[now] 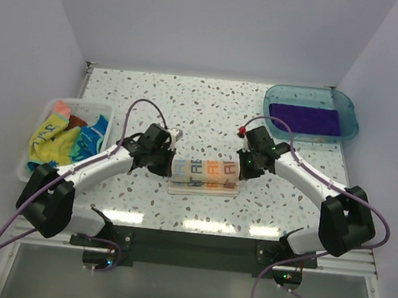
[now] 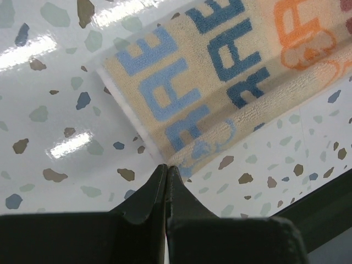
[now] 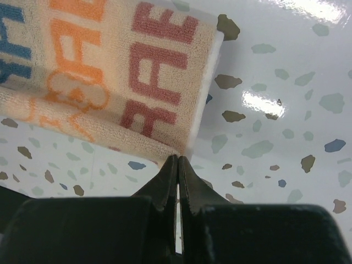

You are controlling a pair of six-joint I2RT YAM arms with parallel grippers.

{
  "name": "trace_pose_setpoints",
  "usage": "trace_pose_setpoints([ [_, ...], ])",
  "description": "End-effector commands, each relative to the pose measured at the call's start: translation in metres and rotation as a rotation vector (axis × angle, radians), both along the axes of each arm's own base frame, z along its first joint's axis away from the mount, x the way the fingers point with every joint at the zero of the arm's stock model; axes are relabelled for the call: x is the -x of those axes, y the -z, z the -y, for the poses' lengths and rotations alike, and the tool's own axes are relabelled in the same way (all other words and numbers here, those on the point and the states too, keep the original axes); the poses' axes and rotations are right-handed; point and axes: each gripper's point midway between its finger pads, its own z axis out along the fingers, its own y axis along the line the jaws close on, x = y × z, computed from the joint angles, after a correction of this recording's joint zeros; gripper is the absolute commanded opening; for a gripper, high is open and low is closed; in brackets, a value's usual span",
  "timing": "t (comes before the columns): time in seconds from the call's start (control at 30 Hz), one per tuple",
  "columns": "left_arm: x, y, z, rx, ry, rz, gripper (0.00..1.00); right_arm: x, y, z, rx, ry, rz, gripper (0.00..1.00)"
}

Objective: Fold and stack the towels
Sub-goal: Fold the towel

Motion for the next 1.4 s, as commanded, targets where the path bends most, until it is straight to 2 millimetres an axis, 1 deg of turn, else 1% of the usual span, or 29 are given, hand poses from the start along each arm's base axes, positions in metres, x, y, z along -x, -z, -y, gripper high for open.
trace_pose_setpoints([
  [0.0, 0.016, 0.01, -0.003, 0.009, -0.002, -0.044, 0.0, 0.009, 0.009, 0.015, 0.053, 0.043, -0.027, 0.0],
  [0.13, 0.025, 0.037, -0.008, -0.008, -0.017, -0.092, 0.01, 0.013, 0.024, 0.013, 0.043, 0.058, -0.058, 0.0],
  [0.23, 0.027, 0.051, -0.012, -0.035, -0.032, -0.116, 0.06, 0.015, 0.035, 0.012, 0.042, 0.061, -0.082, 0.0],
  [0.27, 0.028, 0.053, -0.012, -0.036, -0.034, -0.121, 0.11, 0.015, 0.036, 0.011, 0.04, 0.058, -0.083, 0.0],
  [0.3, 0.029, 0.053, -0.012, -0.034, -0.035, -0.125, 0.14, 0.017, 0.037, 0.011, 0.04, 0.057, -0.089, 0.04],
  [0.37, 0.031, 0.049, -0.011, -0.022, -0.035, -0.121, 0.25, 0.02, 0.033, 0.01, 0.025, 0.051, -0.088, 0.08],
  [0.4, 0.032, 0.047, -0.01, -0.013, -0.033, -0.119, 0.28, 0.021, 0.029, 0.01, 0.016, 0.046, -0.086, 0.14],
  [0.43, 0.034, 0.04, -0.009, 0.001, -0.03, -0.107, 0.4, 0.026, 0.024, 0.007, -0.009, 0.034, -0.086, 0.21],
  [0.47, 0.035, 0.037, -0.009, 0.01, -0.034, -0.101, 0.45, 0.028, 0.018, 0.005, -0.026, 0.027, -0.078, 0.23],
  [0.5, 0.036, 0.027, -0.007, 0.037, -0.037, -0.078, 0.49, 0.033, 0.017, 0.005, -0.036, 0.022, -0.085, 0.25],
  [0.53, 0.042, 0.027, -0.008, 0.045, -0.037, -0.084, 0.53, 0.038, 0.015, 0.003, -0.051, 0.016, -0.088, 0.26],
  [0.57, 0.045, 0.024, -0.007, 0.064, -0.037, -0.082, 0.61, 0.043, 0.008, -0.001, -0.089, 0.003, -0.087, 0.27],
  [0.6, 0.048, 0.012, -0.003, 0.111, -0.041, -0.065, 0.65, 0.051, 0.01, 0.0, -0.097, 0.002, -0.105, 0.28],
  [0.63, 0.052, 0.011, -0.005, 0.123, -0.046, -0.066, 0.68, 0.054, 0.009, -0.001, -0.112, 0.002, -0.107, 0.29],
  [0.67, 0.053, 0.002, -0.002, 0.159, -0.059, -0.048, 0.7, 0.06, 0.006, -0.001, -0.131, 0.0, -0.108, 0.31],
  [0.77, 0.05, -0.013, 0.001, 0.203, -0.08, -0.02, 0.71, 0.058, -0.003, -0.001, -0.146, 0.007, -0.073, 0.31],
  [0.83, 0.041, -0.032, 0.009, 0.244, -0.097, 0.007, 0.71, 0.047, -0.019, -0.005, -0.174, 0.017, -0.013, 0.31],
  [0.9, 0.033, -0.042, 0.017, 0.266, -0.105, 0.017, 0.69, 0.034, -0.031, -0.011, -0.205, 0.034, 0.042, 0.3],
  [0.93, 0.025, -0.054, 0.024, 0.286, -0.1, 0.041, 0.67, 0.029, -0.033, -0.013, -0.215, 0.059, 0.057, 0.3],
  [0.97, 0.02, -0.059, 0.029, 0.299, -0.092, 0.056, 0.64, 0.021, -0.036, -0.016, -0.232, 0.071, 0.088, 0.29],
  [1.0, 0.017, -0.054, 0.034, 0.287, -0.09, 0.042, 0.62, 0.017, -0.036, -0.017, -0.237, 0.083, 0.098, 0.29],
  [1.07, 0.007, -0.061, 0.046, 0.297, -0.079, 0.064, 0.55, 0.007, -0.028, -0.019, -0.244, 0.129, 0.111, 0.28],
  [1.13, 0.004, -0.051, 0.057, 0.272, -0.069, 0.05, 0.5, 0.003, -0.02, -0.024, -0.263, 0.166, 0.099, 0.27],
  [1.17, 0.002, -0.048, 0.062, 0.271, -0.062, 0.052, 0.44, 0.001, -0.014, -0.027, -0.283, 0.171, 0.106, 0.27],
  [1.2, 0.003, -0.036, 0.065, 0.248, -0.059, 0.031, 0.42, 0.0, -0.011, -0.028, -0.293, 0.18, 0.1, 0.27],
  [1.23, 0.005, -0.027, 0.064, 0.229, -0.061, 0.019, 0.39, 0.002, -0.006, -0.029, -0.298, 0.192, 0.09, 0.27],
  [1.27, 0.007, -0.018, 0.065, 0.215, -0.058, 0.012, 0.35, 0.005, 0.006, -0.028, -0.293, 0.197, 0.074, 0.27],
  [1.3, 0.014, 0.001, 0.059, 0.18, -0.065, -0.022, 0.34, 0.008, 0.013, -0.027, -0.29, 0.208, 0.06, 0.27],
  [1.37, 0.018, 0.021, 0.051, 0.14, -0.094, -0.043, 0.29, 0.019, 0.032, -0.024, -0.284, 0.206, 0.02, 0.27],
])
